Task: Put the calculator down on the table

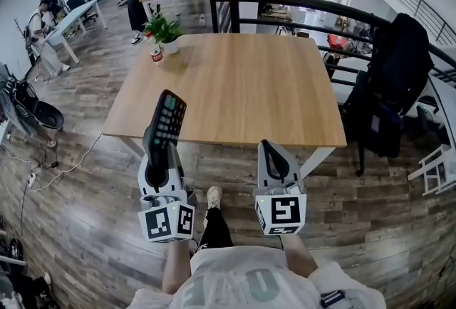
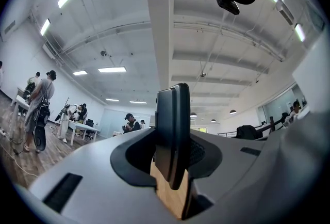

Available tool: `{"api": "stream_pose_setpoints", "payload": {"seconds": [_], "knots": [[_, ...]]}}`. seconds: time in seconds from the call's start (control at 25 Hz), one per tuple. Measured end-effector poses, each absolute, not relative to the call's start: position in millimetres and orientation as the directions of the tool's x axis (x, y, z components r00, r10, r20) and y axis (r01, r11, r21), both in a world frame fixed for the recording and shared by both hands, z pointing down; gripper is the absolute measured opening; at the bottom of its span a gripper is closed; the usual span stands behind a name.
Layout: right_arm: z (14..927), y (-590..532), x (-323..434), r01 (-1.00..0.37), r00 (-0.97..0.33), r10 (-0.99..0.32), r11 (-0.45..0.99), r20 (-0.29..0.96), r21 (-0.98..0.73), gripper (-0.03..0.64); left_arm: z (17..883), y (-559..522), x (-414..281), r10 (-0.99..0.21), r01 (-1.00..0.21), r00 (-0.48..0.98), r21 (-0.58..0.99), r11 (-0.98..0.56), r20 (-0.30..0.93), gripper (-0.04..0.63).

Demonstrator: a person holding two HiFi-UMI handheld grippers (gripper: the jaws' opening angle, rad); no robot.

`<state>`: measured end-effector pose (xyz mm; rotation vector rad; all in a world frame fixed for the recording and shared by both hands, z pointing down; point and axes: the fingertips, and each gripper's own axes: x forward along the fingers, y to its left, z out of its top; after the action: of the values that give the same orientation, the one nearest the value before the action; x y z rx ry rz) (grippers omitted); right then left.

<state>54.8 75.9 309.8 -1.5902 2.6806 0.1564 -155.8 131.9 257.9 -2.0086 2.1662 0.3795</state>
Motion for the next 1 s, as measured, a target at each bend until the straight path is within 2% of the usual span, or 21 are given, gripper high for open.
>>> {"api": "stream_pose_setpoints", "payload": {"seconds": [0.4,1.0], "knots": [[313.4,-41.9,21.2,-0.924,-0.379,-0.922,0.374,-0.073,0.077,0.018,266.0,-9.4,-200.1,-0.958,-0.998,-0.043,0.05,0.03,-0.285,0.118],[288.2,-257.2,-47.6,-0.951,-0.281,-0.957,0.267,-0.073,0.152,0.018,251.1,-247.9,-237.5,-0.957,-0.993,0.104,0.025,-0.115,-0.272,0.118]]}}
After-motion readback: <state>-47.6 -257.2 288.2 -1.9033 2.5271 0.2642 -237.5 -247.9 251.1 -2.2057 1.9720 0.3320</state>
